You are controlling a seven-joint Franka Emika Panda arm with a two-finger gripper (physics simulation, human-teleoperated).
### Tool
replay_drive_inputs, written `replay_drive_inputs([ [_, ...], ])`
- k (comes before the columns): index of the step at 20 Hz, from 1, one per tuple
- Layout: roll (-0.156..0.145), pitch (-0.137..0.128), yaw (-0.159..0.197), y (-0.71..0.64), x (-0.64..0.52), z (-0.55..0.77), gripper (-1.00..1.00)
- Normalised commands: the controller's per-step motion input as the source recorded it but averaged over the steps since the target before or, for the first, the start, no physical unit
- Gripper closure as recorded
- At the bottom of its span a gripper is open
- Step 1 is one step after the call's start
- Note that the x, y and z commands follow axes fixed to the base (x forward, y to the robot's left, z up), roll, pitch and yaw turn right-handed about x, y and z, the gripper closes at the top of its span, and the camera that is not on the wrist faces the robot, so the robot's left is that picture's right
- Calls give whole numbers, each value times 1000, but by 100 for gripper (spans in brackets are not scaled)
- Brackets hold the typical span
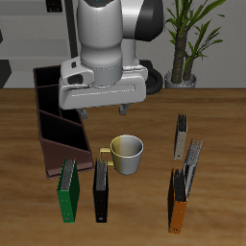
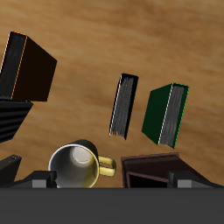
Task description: Place the black book into the right desk caddy's back compartment
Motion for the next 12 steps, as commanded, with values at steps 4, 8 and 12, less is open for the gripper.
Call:
replay_drive_inputs([
  [4, 7, -36, -8, -173, 105, -46, -100],
  [8, 12, -35, -6, -82, 64, -72, -100],
  [12, -7, -66, -3, -73, 125, -128, -100],
])
